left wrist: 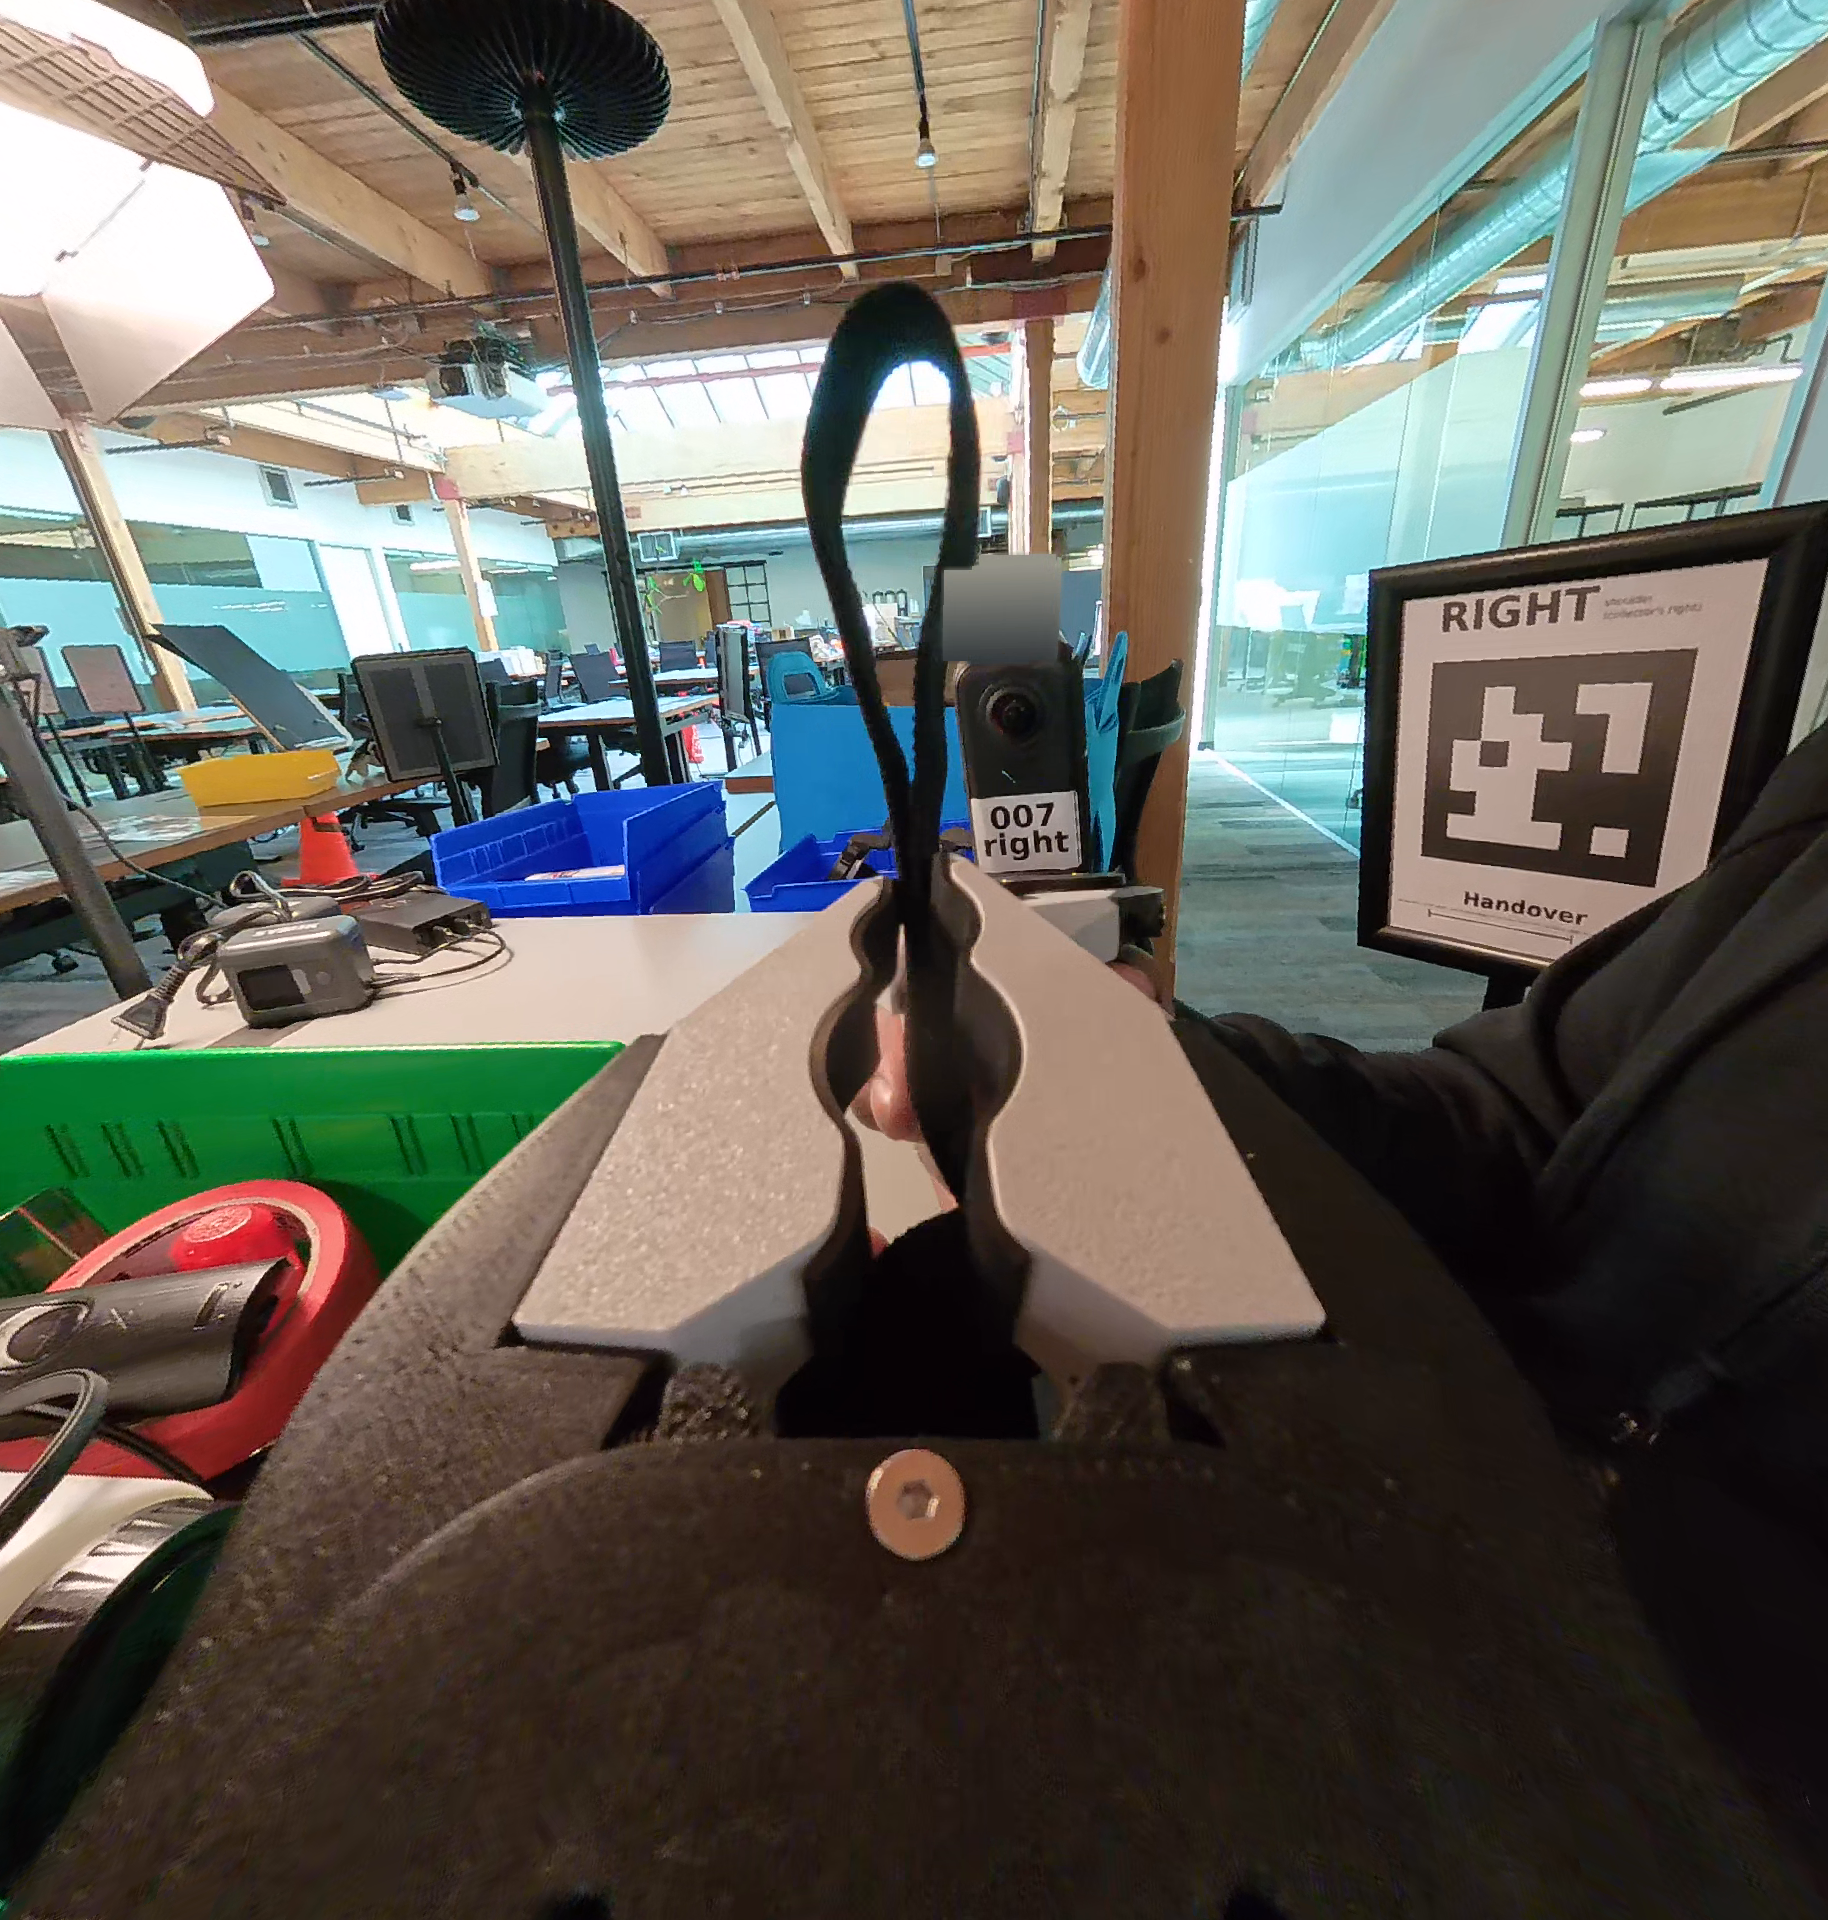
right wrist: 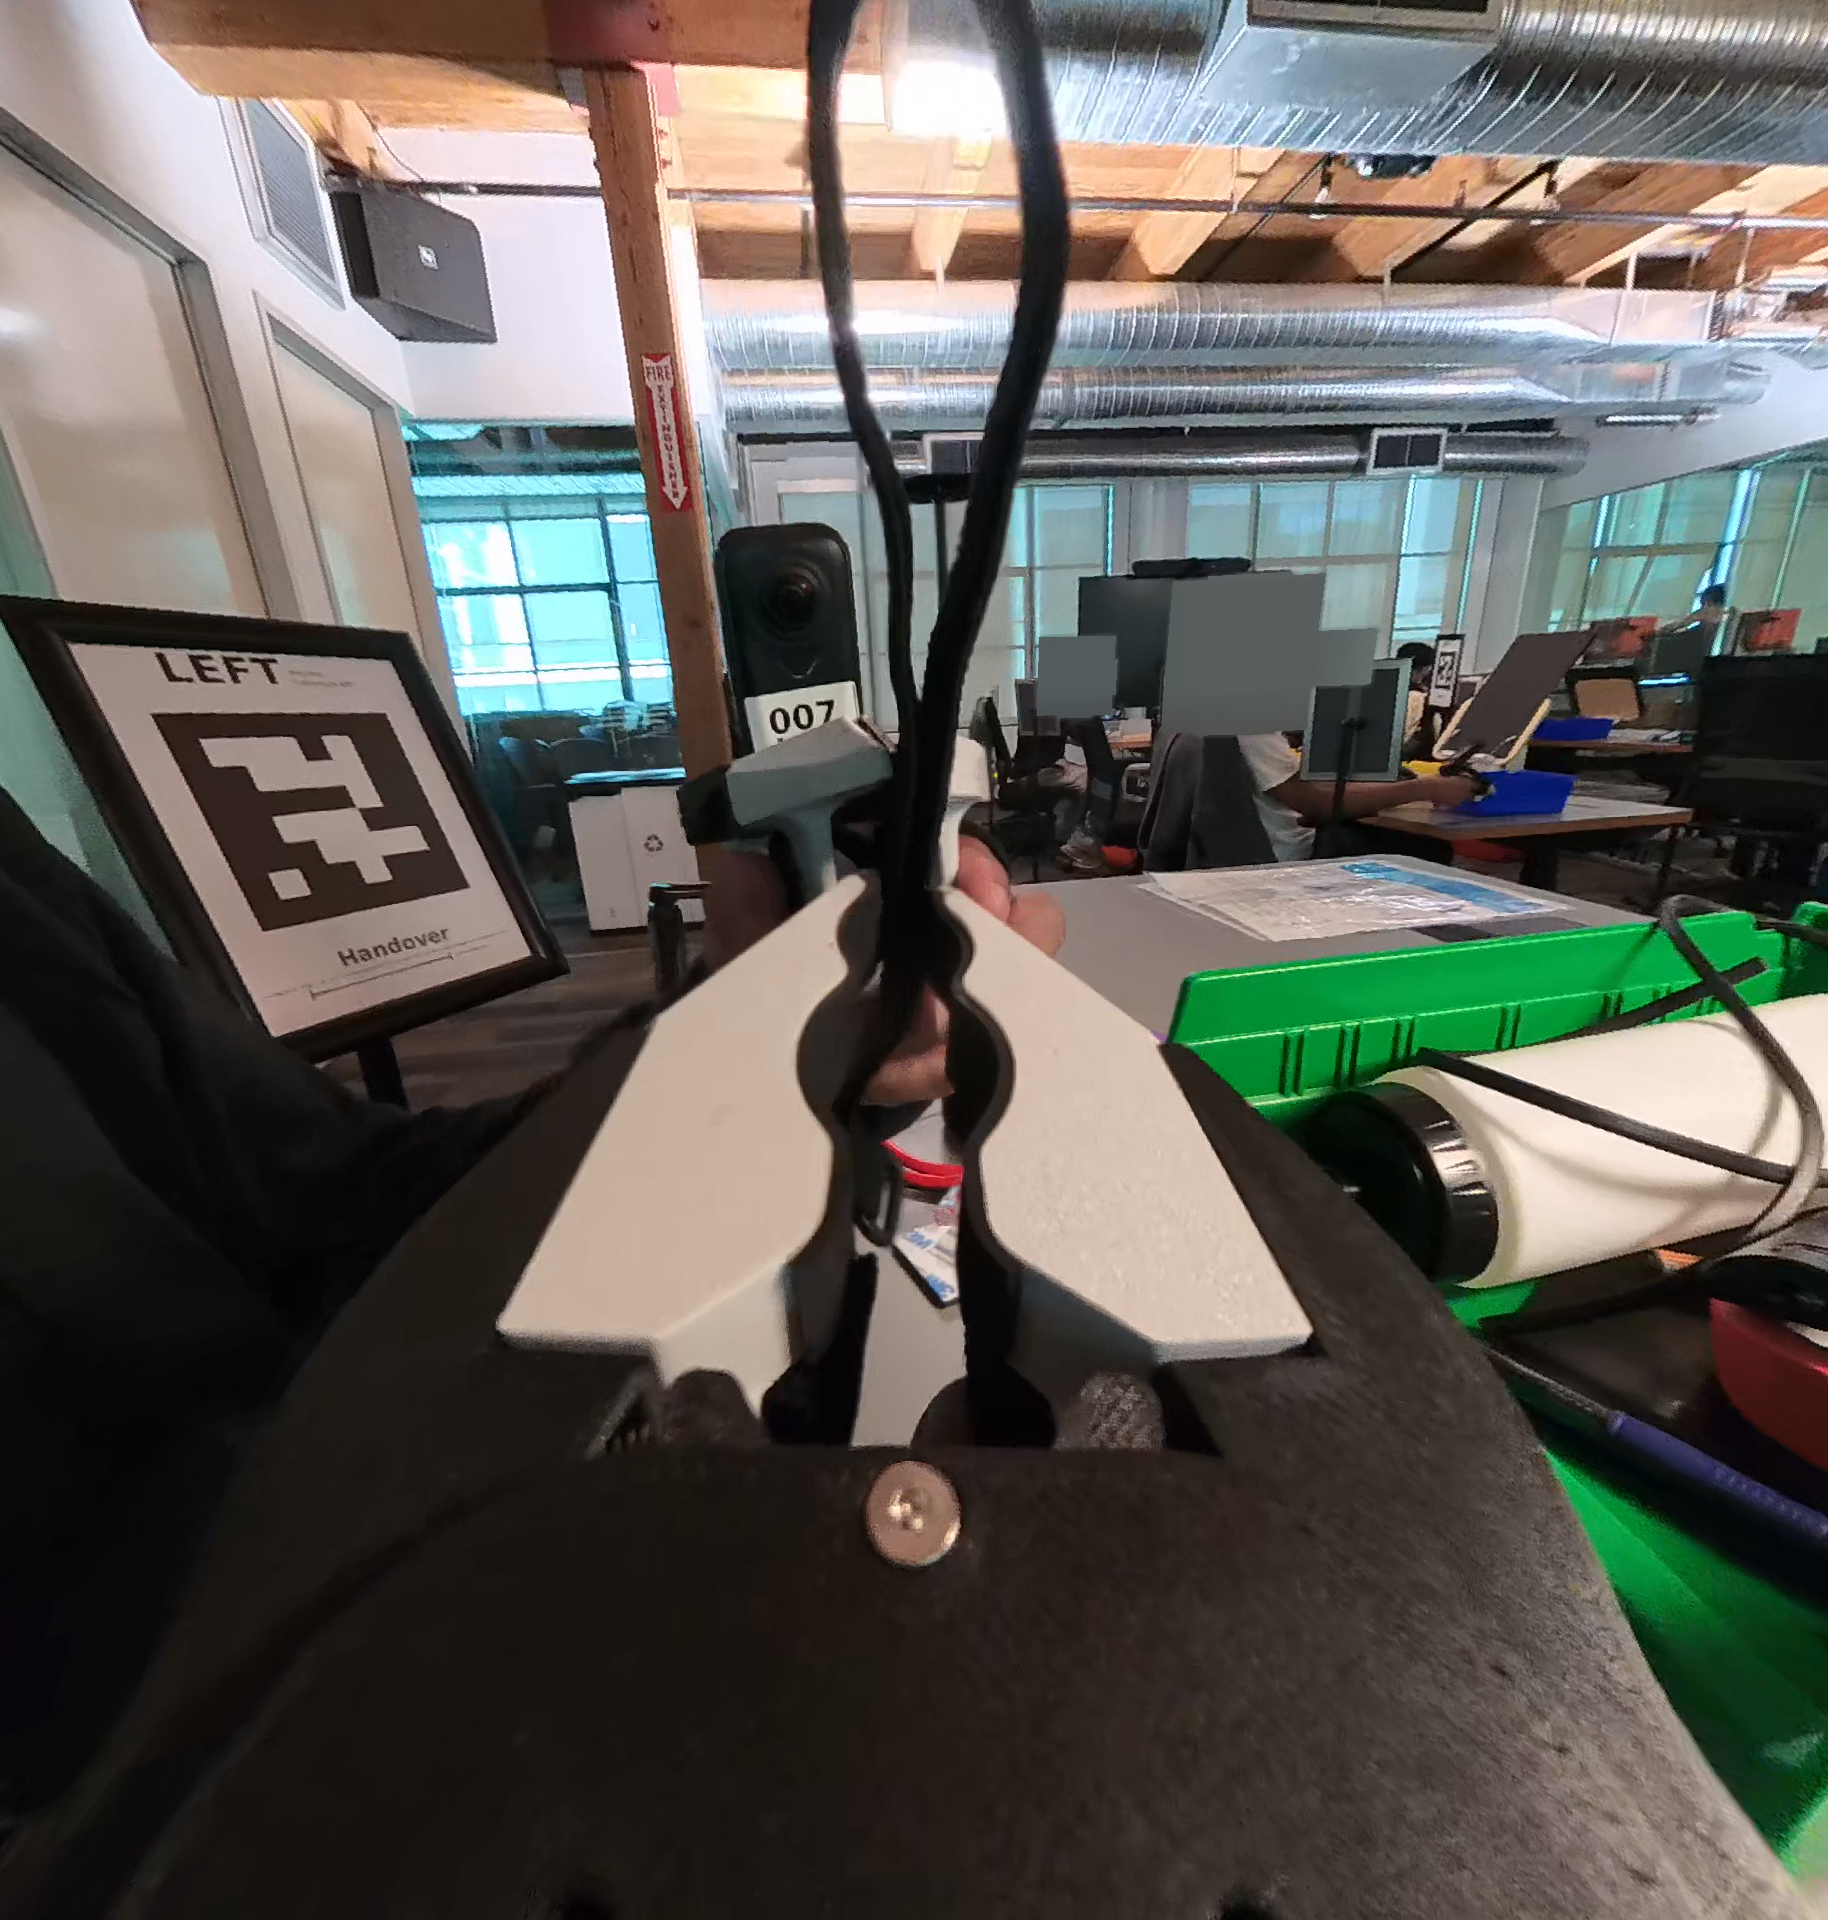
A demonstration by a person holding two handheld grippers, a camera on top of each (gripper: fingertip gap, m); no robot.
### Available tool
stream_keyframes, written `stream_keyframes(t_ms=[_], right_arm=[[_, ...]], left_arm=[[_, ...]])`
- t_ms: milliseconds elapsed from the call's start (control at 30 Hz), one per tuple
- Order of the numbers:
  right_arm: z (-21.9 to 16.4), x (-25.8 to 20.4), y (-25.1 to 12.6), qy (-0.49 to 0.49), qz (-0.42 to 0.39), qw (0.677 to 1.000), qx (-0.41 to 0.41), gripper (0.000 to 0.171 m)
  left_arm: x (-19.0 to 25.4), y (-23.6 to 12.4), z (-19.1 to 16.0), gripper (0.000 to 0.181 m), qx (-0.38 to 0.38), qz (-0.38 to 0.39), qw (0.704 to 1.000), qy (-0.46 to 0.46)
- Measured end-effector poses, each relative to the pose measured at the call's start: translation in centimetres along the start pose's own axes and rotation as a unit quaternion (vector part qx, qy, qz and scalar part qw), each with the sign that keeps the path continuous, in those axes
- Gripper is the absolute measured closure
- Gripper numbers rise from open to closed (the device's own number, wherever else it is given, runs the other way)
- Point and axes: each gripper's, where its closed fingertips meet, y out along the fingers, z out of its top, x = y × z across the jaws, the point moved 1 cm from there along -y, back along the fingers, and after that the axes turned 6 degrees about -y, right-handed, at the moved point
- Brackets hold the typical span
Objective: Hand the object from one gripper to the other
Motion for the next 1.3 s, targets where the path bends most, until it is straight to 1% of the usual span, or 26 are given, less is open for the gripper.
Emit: stream_keyframes(t_ms=[100,200,233,267,300,333,400,433,467,533,600,733,833,867,933,967,1000,1067,1167,1267,1300], right_arm=[[0.0,0.0,0.0,-0.024,-0.007,1.000,-0.004,0.165],[0.7,0.1,-0.3,-0.015,-0.006,1.000,0.015,0.165],[0.6,0.1,-0.4,-0.012,-0.006,1.000,0.014,0.164],[0.6,0.1,-0.4,-0.011,-0.005,1.000,0.014,0.164],[0.7,0.0,-0.4,-0.008,-0.003,1.000,0.017,0.163],[0.7,0.0,-0.3,-0.002,-0.002,1.000,0.019,0.162],[0.3,0.0,-0.1,0.010,0.004,1.000,0.009,0.147],[0.0,-0.1,0.0,0.011,0.007,1.000,0.000,0.145],[-0.2,-0.3,0.1,0.006,0.008,1.000,-0.007,0.147],[-0.5,-0.3,0.2,-0.012,0.003,1.000,-0.015,0.163],[-0.5,-0.1,0.2,-0.021,-0.004,1.000,-0.019,0.165],[0.2,-0.1,-0.2,-0.016,-0.003,1.000,0.001,0.165],[0.5,-0.1,-0.3,-0.009,-0.001,1.000,0.012,0.164],[0.6,-0.1,-0.3,-0.003,0.000,1.000,0.016,0.163],[0.4,-0.1,-0.1,0.015,0.006,1.000,0.012,0.151],[0.2,-0.2,0.0,0.021,0.011,1.000,0.007,0.151],[0.0,-0.4,0.1,0.020,0.017,1.000,0.004,0.152],[0.1,-0.9,0.1,0.003,0.025,1.000,0.004,0.162],[0.0,-0.6,0.1,-0.015,0.012,1.000,-0.003,0.165],[0.3,-0.6,-0.1,-0.009,0.014,1.000,0.008,0.165],[0.4,-0.6,-0.1,-0.009,0.013,1.000,0.011,0.165]], left_arm=[[0.1,0.1,-0.2,0.172,-0.004,-0.001,1.000,-0.001],[0.2,0.4,-1.2,0.164,-0.031,-0.003,1.000,0.000],[0.2,0.5,-1.2,0.165,-0.030,-0.001,1.000,0.002],[0.2,0.4,-1.1,0.172,-0.029,-0.002,1.000,0.006],[0.3,0.4,-1.0,0.174,-0.028,-0.002,1.000,0.011],[0.3,0.4,-0.9,0.175,-0.025,-0.004,1.000,0.012],[0.0,0.3,-0.4,0.175,-0.010,0.003,1.000,0.009],[-0.1,0.2,-0.1,0.175,-0.003,0.006,1.000,0.004],[-0.1,0.1,0.0,0.175,0.001,0.004,1.000,0.000],[0.1,0.1,-0.1,0.175,0.000,0.000,1.000,0.000],[0.3,0.2,-0.2,0.174,-0.003,-0.006,1.000,0.000],[0.1,0.2,-0.6,0.166,-0.016,0.001,1.000,0.001],[0.4,0.2,-0.4,0.174,-0.012,-0.006,1.000,0.006],[0.3,0.2,-0.3,0.175,-0.007,-0.003,1.000,0.010],[0.3,0.1,0.1,0.175,0.003,-0.003,1.000,0.008],[0.4,0.1,0.2,0.175,0.008,-0.006,1.000,0.007],[0.5,0.1,0.3,0.175,0.011,-0.009,1.000,0.007],[0.5,0.1,0.4,0.174,0.012,-0.008,1.000,0.009],[0.7,0.1,0.3,0.173,0.011,-0.013,1.000,0.009],[0.7,0.1,-0.1,0.166,-0.001,-0.014,1.000,0.005],[0.6,0.2,-0.3,0.166,-0.007,-0.011,1.000,0.007]])
